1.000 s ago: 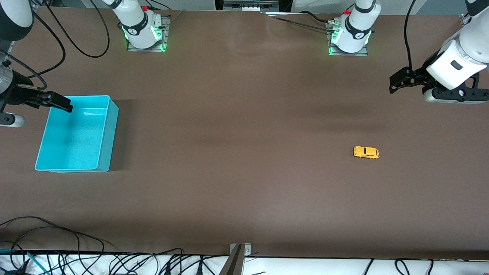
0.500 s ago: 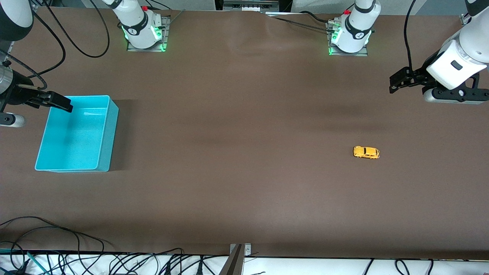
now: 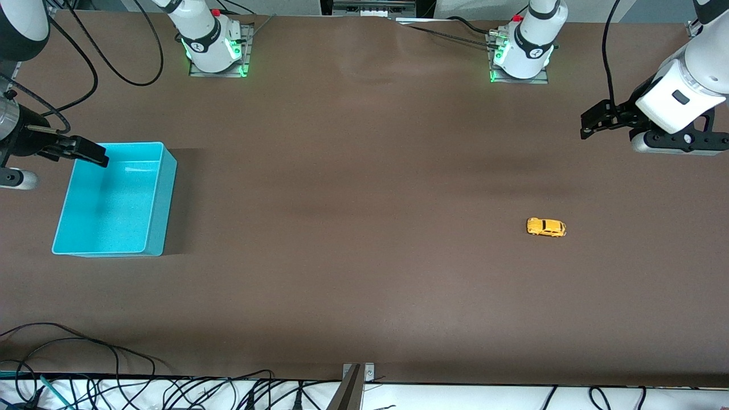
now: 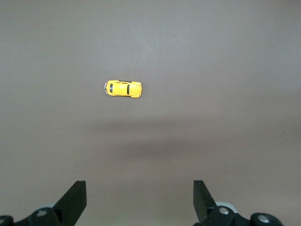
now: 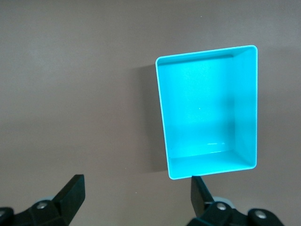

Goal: Wind up and store yellow beetle car
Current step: 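Move the left gripper over the yellow beetle car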

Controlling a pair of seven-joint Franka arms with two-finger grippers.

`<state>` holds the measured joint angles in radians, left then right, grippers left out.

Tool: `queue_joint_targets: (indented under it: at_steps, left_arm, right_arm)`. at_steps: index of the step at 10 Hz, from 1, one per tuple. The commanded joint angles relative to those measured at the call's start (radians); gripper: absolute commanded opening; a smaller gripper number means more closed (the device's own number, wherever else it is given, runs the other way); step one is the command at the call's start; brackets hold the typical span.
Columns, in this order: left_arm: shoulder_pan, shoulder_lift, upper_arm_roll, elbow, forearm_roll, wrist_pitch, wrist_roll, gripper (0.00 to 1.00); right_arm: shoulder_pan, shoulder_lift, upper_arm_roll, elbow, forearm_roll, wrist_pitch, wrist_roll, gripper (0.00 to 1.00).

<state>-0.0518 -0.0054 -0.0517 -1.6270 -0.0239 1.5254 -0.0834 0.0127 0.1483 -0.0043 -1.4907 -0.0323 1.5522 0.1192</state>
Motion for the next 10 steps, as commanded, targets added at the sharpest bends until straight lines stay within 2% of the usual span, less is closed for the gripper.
queue_joint_targets:
  at_steps: [1,6,7,10]
  left_arm:
    - [0.003,0.013,-0.001,0.033,0.018,-0.024,0.021,1.00]
    - [0.001,0.050,0.001,0.039,0.019,-0.022,0.027,1.00]
    - [0.001,0.058,0.003,0.039,0.019,-0.022,0.101,1.00]
    - [0.096,0.148,0.018,0.100,0.005,-0.021,0.563,1.00]
  right_arm:
    - [-0.005,-0.006,0.001,0.001,0.017,-0.014,-0.013,1.00]
    - [-0.005,-0.006,-0.002,0.000,0.017,-0.015,-0.016,1.00]
    - [-0.007,-0.006,-0.002,0.000,0.017,-0.014,-0.016,1.00]
    - [-0.010,-0.006,-0.005,0.000,0.017,-0.014,-0.018,1.00]
